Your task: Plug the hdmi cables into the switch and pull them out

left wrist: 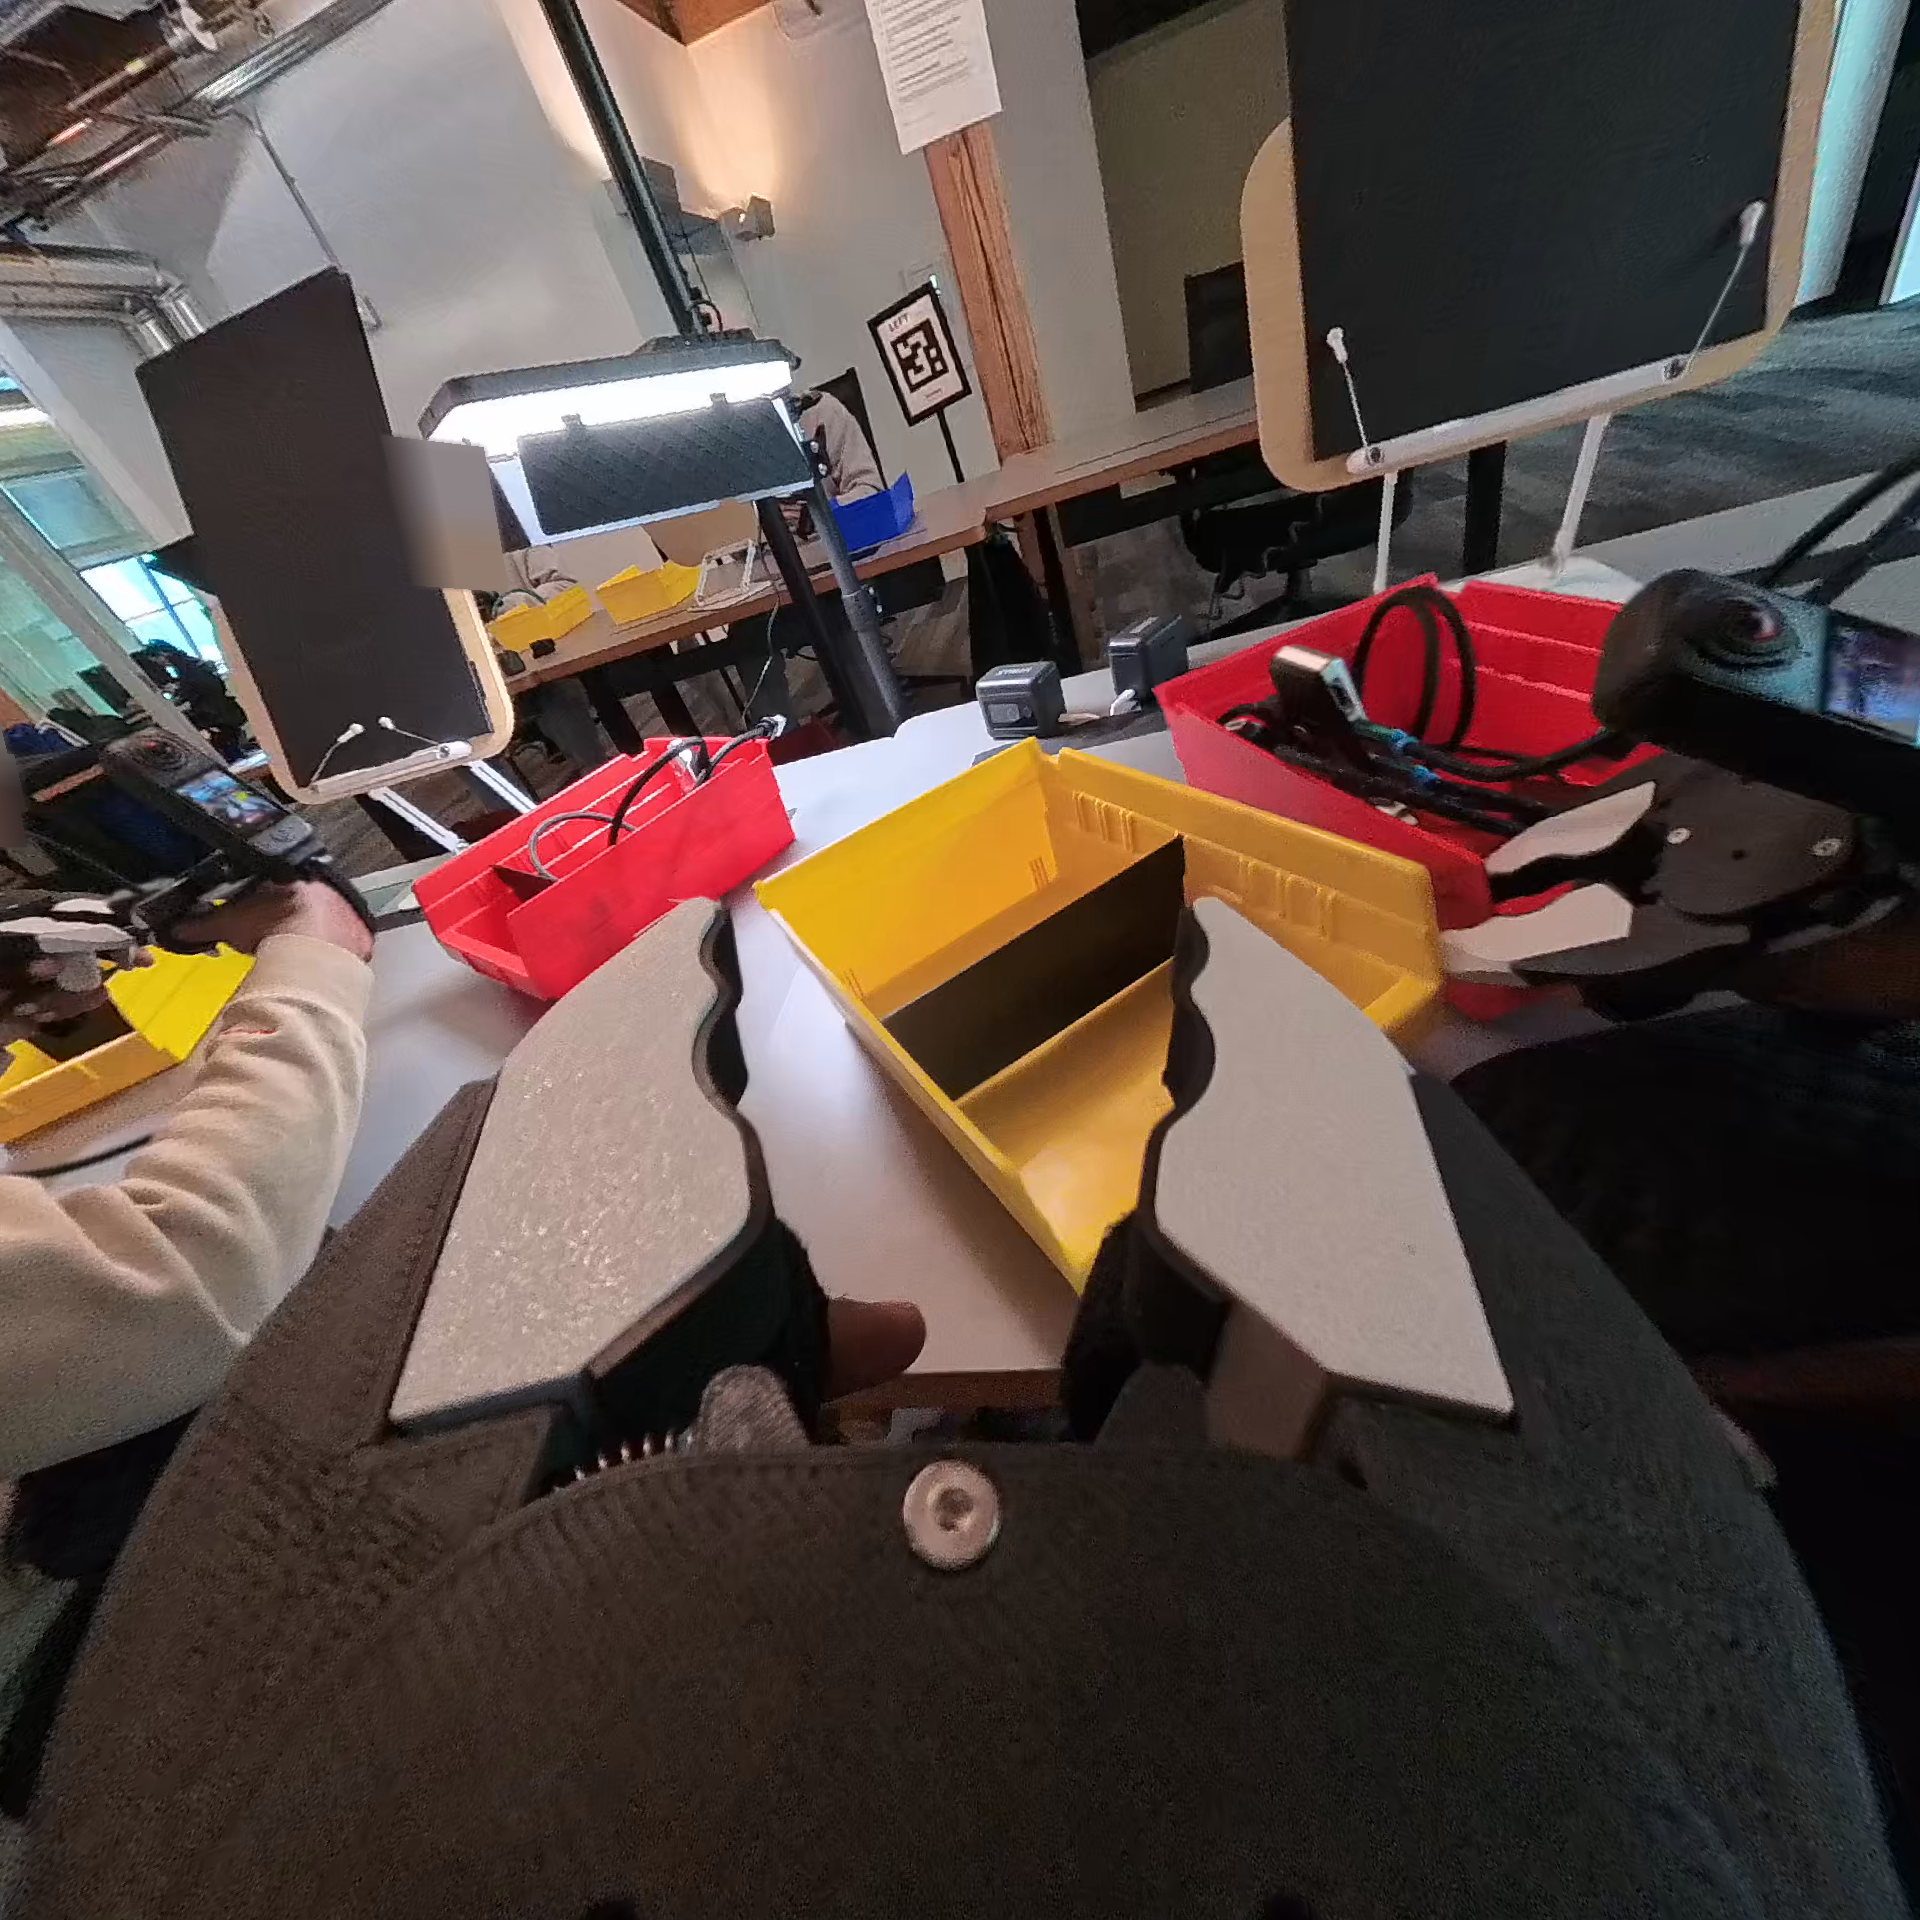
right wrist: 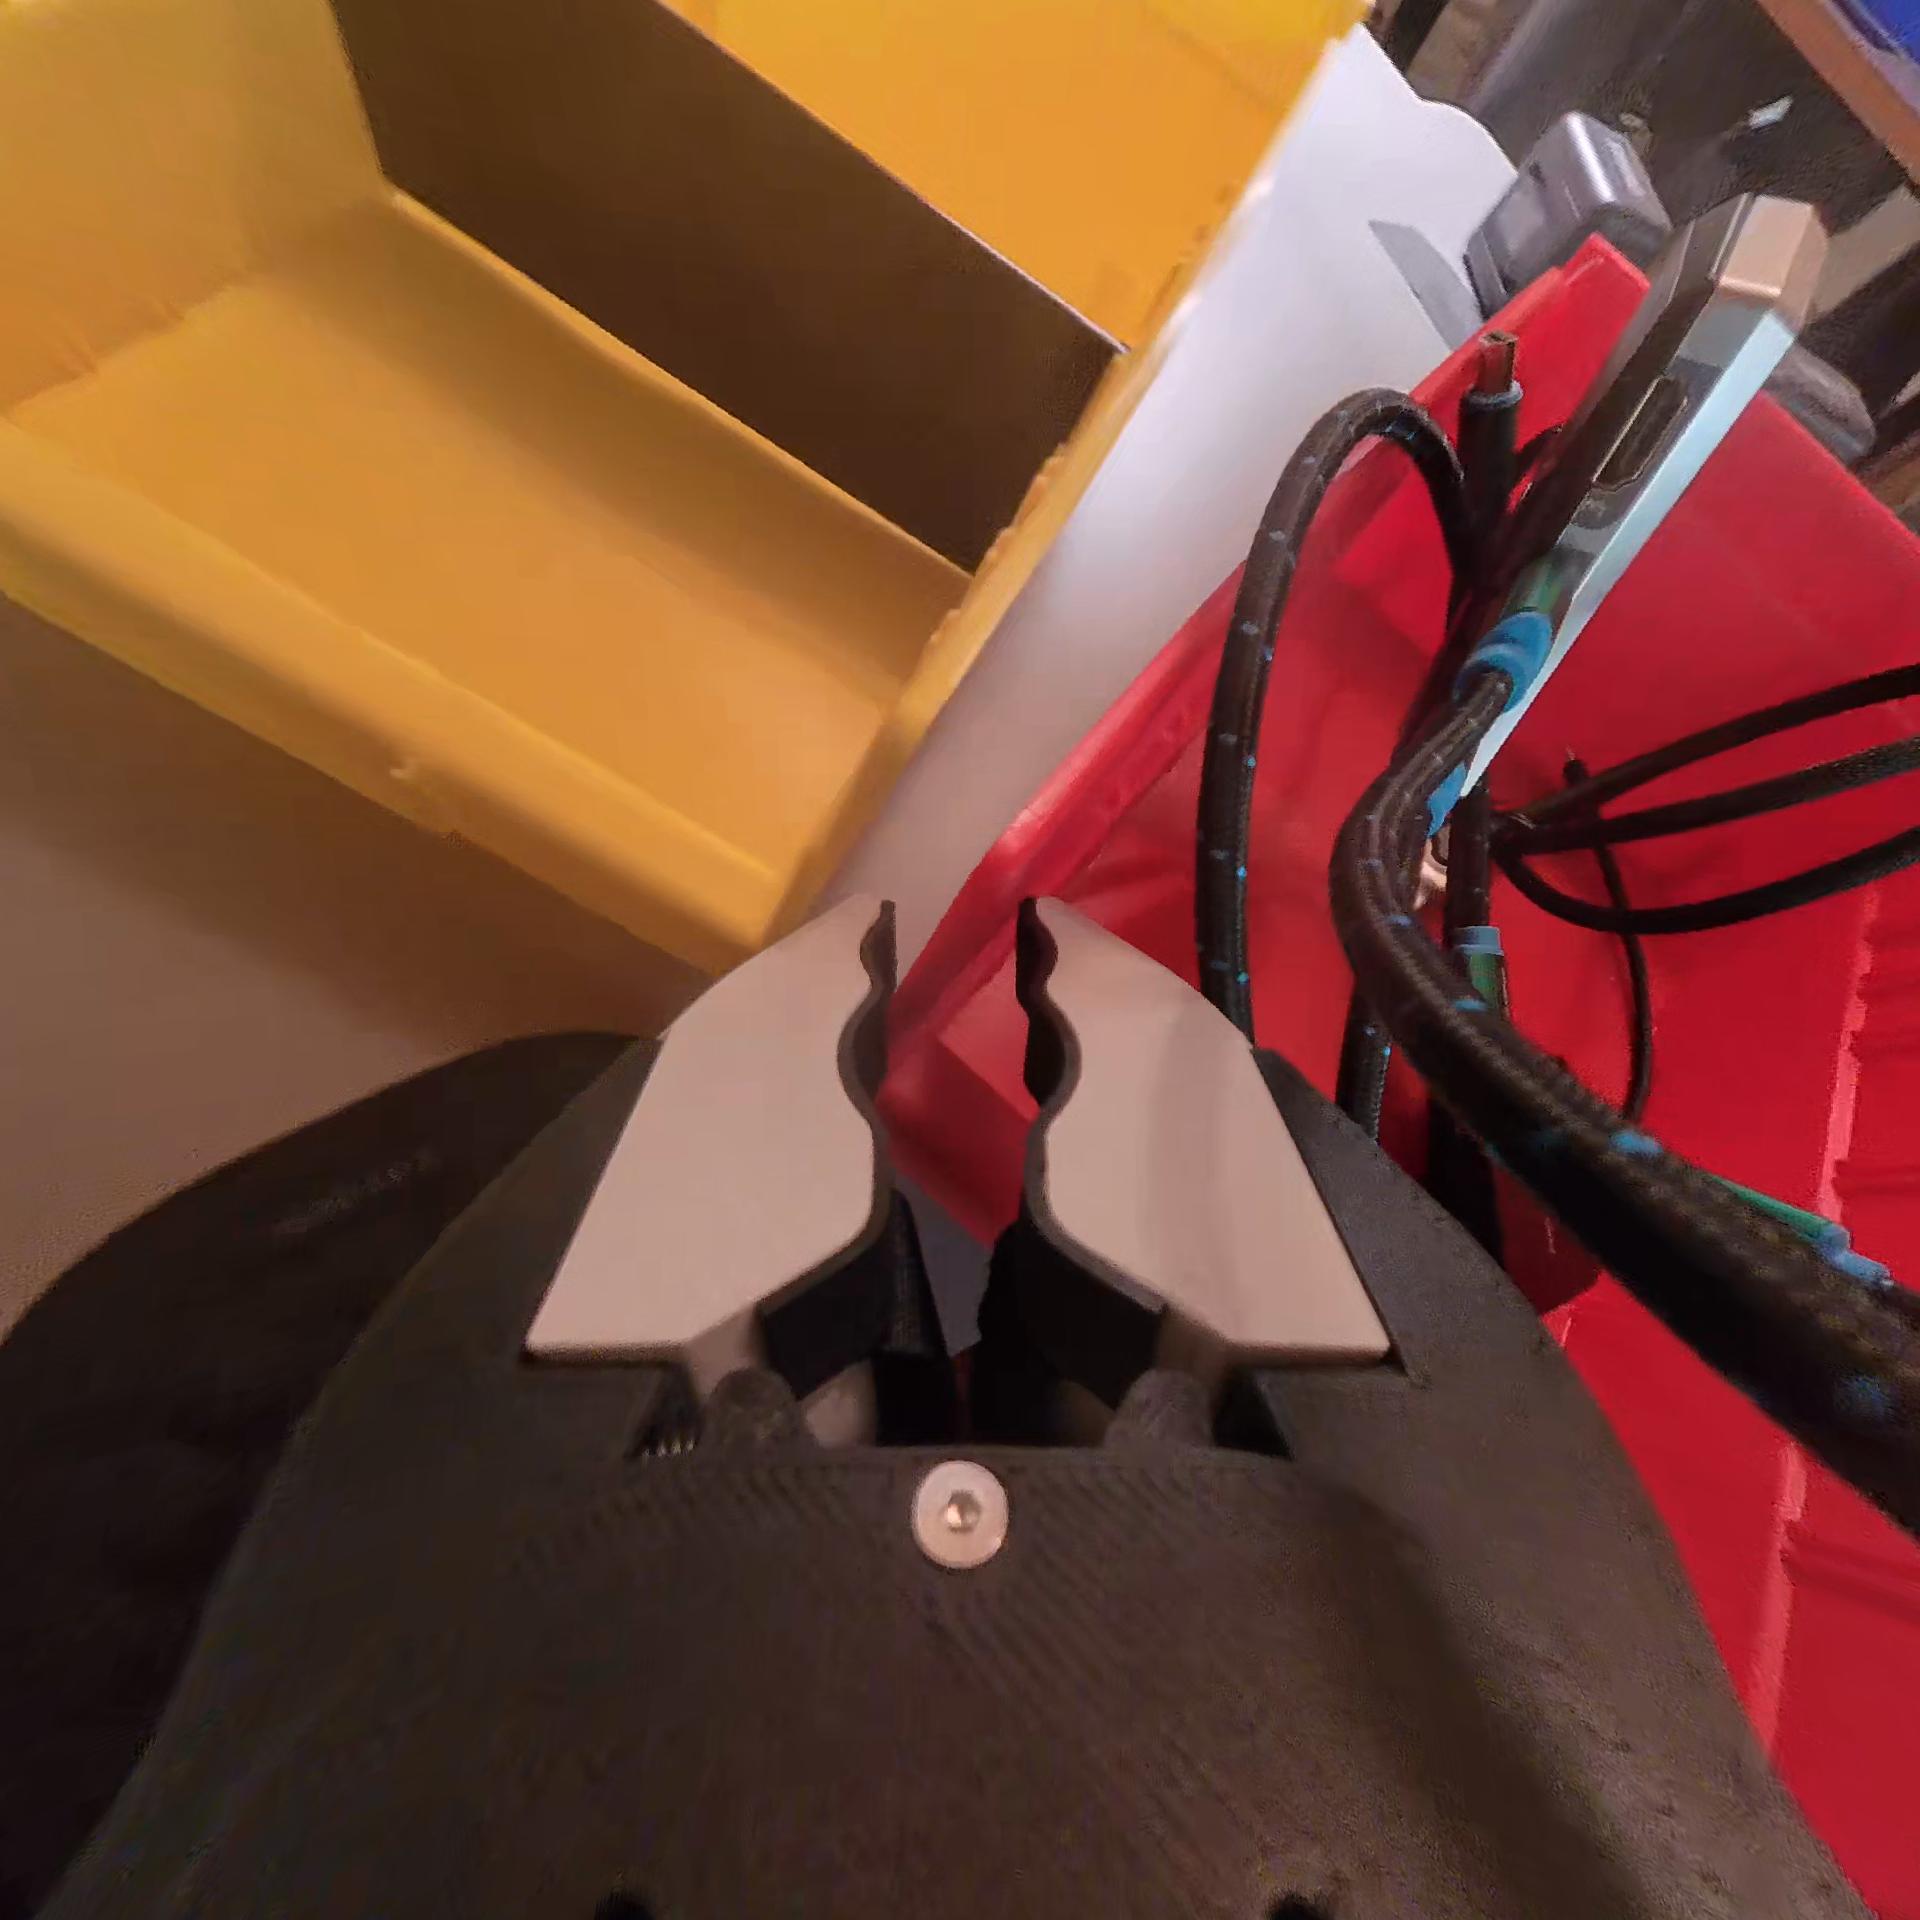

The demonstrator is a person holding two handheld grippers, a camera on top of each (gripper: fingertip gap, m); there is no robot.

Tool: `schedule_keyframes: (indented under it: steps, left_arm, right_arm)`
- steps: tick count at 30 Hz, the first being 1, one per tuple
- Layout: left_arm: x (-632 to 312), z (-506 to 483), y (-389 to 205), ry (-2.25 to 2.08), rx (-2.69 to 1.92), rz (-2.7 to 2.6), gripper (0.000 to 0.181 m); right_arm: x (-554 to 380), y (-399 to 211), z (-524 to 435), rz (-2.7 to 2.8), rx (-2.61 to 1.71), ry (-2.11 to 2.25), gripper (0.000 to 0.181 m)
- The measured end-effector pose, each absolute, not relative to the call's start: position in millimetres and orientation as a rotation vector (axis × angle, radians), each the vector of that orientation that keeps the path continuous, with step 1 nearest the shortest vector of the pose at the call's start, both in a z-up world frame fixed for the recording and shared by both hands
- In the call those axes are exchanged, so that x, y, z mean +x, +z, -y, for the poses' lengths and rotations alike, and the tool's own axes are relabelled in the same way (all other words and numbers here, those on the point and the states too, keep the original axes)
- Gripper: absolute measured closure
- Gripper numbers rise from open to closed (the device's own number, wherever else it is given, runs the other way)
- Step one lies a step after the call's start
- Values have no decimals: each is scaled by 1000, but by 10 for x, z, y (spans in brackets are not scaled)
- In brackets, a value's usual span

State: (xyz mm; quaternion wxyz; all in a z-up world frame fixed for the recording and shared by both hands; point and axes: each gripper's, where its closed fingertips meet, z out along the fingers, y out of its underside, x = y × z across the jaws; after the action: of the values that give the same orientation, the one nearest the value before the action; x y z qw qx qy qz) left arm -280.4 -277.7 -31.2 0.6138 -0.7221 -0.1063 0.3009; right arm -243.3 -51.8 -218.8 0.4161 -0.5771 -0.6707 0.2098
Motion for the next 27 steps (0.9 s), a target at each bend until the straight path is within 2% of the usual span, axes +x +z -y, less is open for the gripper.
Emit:
schedule_keyframes:
  steps: [14, 17, 20, 21, 27]
  left_arm:
    - [-2456, 2843, -540, 692, -1763, 79, 102]
    - [-2445, 2725, -1021, 551, -1969, -27, 102]
    - [-2661, 2719, -1642, 556, -2275, -82, 101]
    - [-2777, 2677, -1779, 576, -2323, -79, 100]
    - [-3176, 2288, -2264, 636, -2385, -161, 99]
  right_arm:
    - [-2751, -2172, 1063, 1712, -1277, 766, 152]
    - [-2679, -2010, 1105, 1628, -1227, 897, 130]
    - [-2576, -1775, 1109, 1489, -1120, 1000, 121]
    - [-2543, -1711, 1090, 1438, -1101, 1022, 111]
    - [-2449, -1601, 1062, 1339, -1089, 1134, 110]
